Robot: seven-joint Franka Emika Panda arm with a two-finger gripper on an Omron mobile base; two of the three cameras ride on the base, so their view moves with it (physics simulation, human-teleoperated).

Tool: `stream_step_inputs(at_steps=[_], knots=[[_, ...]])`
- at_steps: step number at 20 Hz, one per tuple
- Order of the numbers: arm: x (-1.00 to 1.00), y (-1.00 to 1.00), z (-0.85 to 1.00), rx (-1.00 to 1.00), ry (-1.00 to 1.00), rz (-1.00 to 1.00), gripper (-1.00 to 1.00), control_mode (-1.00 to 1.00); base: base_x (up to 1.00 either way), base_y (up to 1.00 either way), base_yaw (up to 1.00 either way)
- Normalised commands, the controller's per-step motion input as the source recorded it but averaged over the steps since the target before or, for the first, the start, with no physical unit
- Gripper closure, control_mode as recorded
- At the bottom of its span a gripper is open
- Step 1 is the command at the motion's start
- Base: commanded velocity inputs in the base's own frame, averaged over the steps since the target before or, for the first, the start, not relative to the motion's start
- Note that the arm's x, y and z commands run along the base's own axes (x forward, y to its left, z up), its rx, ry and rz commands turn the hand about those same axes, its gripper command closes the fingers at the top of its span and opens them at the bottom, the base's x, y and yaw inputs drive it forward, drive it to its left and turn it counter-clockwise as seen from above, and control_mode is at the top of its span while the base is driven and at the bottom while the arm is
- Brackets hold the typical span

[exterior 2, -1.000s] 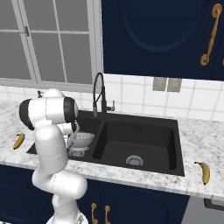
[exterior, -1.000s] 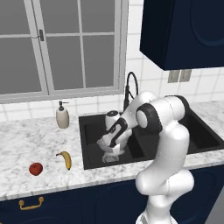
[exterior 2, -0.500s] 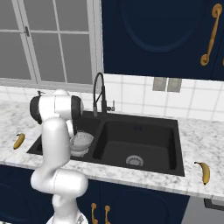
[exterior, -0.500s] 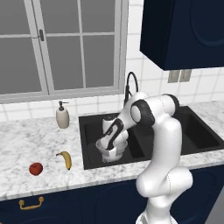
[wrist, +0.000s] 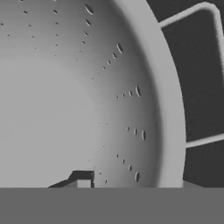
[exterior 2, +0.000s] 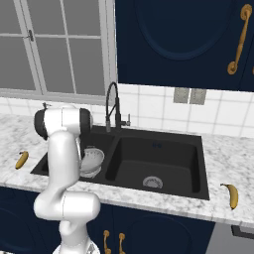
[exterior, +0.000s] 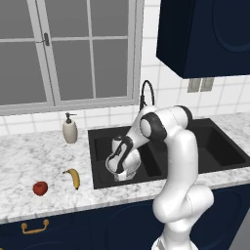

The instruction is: Put the colander in the sink, put the banana, apple, banana in the colander, and turn on the sink faucet and pour water over the colander.

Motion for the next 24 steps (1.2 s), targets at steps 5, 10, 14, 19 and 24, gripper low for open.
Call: stream_step_inputs(at_steps=[5,10,14,19,24], knots=[[-0.06,0.06,0.53,0.00,0.06,-0.07,-1.00,-1.00,0.00,0.00,0.00],[-0.18,0.01,0.71,-0.01,0.02,-0.01,-1.00,-1.00,0.00,0.00,0.00],[-0.40,0.00,0.76,-0.05,0.01,0.19,-1.00,-1.00,0.00,0.00,0.00],[-0.73,0.00,0.61,-0.06,0.00,0.47,-1.00,-1.00,0.00,0.00,0.00],[-0.78,0.00,0.57,-0.01,0.00,0.71,-1.00,-1.00,0.00,0.00,0.00]])
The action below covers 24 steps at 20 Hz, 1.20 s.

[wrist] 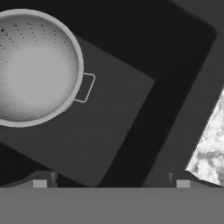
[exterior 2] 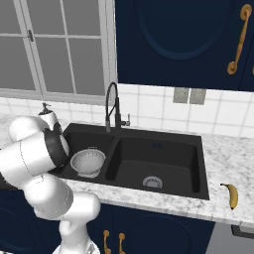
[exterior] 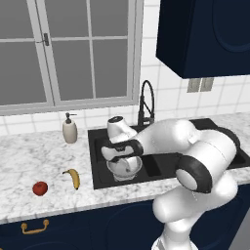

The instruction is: Put the colander in the sink, put the banana, apple, banana in the colander, and turn on the sink faucet and pour water over the colander.

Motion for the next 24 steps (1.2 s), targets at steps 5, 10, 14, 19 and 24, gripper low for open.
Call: stream_step_inputs(at_steps=[5,10,14,19,24], knots=[[-0.67,0.01,0.57,0.00,-0.04,0.66,-1.00,-1.00,0.00,0.00,0.00],[-0.17,0.35,0.36,0.03,-0.01,0.52,-1.00,-1.00,0.00,0.00,0.00],[0.05,0.65,0.24,0.01,0.00,0.31,-1.00,-1.00,0.00,0.00,0.00],[0.13,0.67,0.28,0.04,0.00,0.16,-1.00,-1.00,0.00,0.00,0.00],[0.18,0.69,0.12,0.00,0.00,0.08,-1.00,-1.00,0.00,0.00,0.00]])
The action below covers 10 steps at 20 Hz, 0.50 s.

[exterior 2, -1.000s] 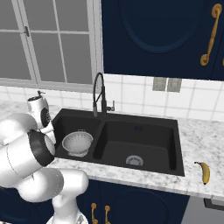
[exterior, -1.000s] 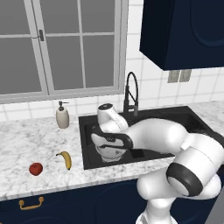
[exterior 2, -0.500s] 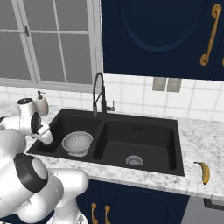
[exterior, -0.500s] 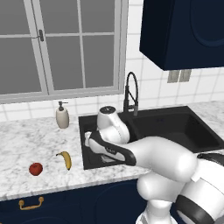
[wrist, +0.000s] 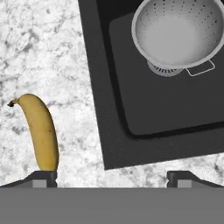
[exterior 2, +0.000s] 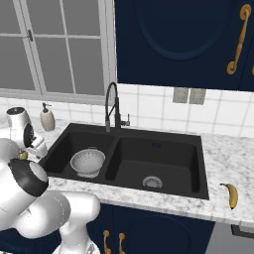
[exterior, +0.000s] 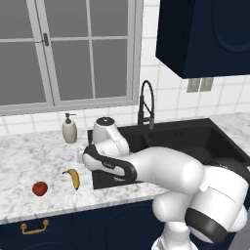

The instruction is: Put the colander in the sink, put the banana, apple, banana in the colander, and turn on the sink faucet and pour water over the colander.

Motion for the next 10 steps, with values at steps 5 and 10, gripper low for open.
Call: stream_step_inputs(at_steps=[5,10], knots=[[0.36,0.71,-0.11,-0.02,0.00,0.03,-1.00,-1.00,0.00,0.00,0.00],[0.38,0.58,-0.24,-0.01,0.00,0.01,-1.00,-1.00,0.00,0.00,0.00]])
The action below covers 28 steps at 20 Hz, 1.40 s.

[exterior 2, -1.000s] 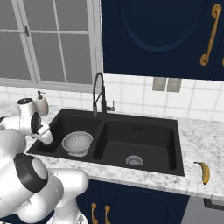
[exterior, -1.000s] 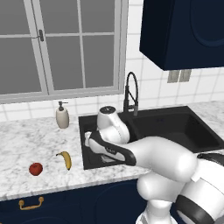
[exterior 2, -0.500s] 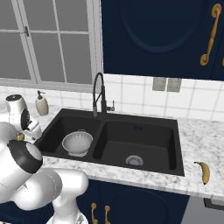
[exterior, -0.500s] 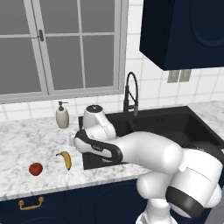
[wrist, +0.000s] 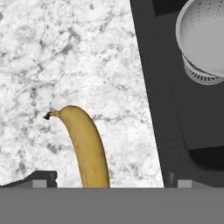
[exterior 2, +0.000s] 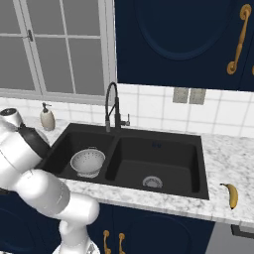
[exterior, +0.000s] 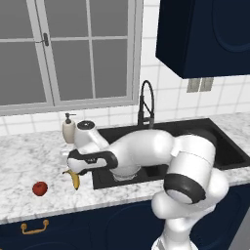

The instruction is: Put the colander in the sink, put the banana, apple, banana in the colander, and turn on the sink faucet and pour water over the colander.

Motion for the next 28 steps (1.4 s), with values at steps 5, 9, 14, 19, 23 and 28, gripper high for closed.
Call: stream_step_inputs(at_steps=[5,9,14,19,23,28], knots=[[0.09,0.48,-0.25,-0.01,0.00,0.06,-1.00,-1.00,0.00,0.00,0.00],[0.00,0.19,-0.28,-0.09,0.00,0.00,-1.00,-1.00,0.00,0.00,0.00],[-0.10,0.01,-0.34,-0.08,0.00,0.00,-1.00,-1.00,0.00,0.00,0.00],[-0.10,0.00,-0.32,-0.02,0.00,0.00,-1.00,-1.00,0.00,0.00,0.00],[0.01,-0.01,-0.40,0.00,0.00,0.00,-1.00,-1.00,0.00,0.00,0.00],[0.12,-0.23,-0.32,0.00,0.00,0.03,-1.00,-1.00,0.00,0.00,0.00]])
